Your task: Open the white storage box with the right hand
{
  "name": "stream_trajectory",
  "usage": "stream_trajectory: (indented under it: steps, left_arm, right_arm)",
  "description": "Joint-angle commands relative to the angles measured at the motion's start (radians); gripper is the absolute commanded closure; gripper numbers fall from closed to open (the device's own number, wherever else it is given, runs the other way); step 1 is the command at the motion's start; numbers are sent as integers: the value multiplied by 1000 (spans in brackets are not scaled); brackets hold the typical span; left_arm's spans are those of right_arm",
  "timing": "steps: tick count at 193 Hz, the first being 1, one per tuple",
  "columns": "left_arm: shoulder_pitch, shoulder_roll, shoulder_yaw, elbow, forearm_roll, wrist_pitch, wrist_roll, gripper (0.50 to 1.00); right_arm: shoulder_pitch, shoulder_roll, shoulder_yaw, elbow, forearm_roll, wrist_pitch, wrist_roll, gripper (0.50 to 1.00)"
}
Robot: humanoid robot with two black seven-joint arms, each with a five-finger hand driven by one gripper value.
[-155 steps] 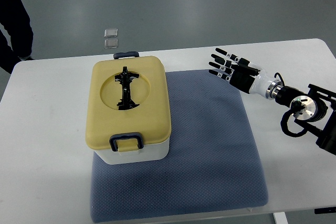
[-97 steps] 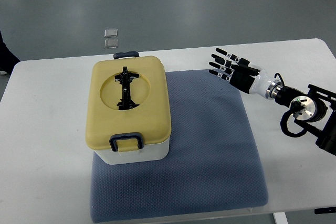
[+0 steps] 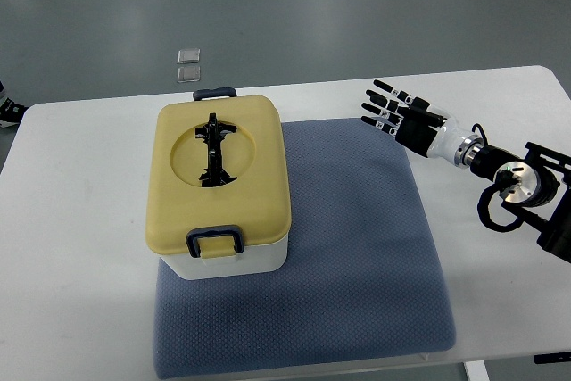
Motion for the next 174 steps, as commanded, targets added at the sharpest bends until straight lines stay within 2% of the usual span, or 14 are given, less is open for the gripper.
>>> stream_trajectory:
  steps: [1,26,68,128,140,174]
  left_arm:
    - [0,0,2,1,1,0,0,500]
    - [1,0,2,0,1,0,0,500]
    - [0,0,2,0,0,0,0,500]
    - [0,0,2,0,1,0,0,500]
    - [1,0,2,0,1,0,0,500]
    - [0,0,2,0,0,0,0,500]
  right_arm:
    - [0,3,7,-7,-2,-20,24,556]
    - [0,4,7,-7,1,-32,62,556]
    - [0,0,-7,-9,-27,-20,61,556]
    - [58,-29,4,8,-387,-57,65,556]
    - [74,-57,4,8,-472,-57,95,556]
    - [149,-115,4,69,-740,-48,231,558]
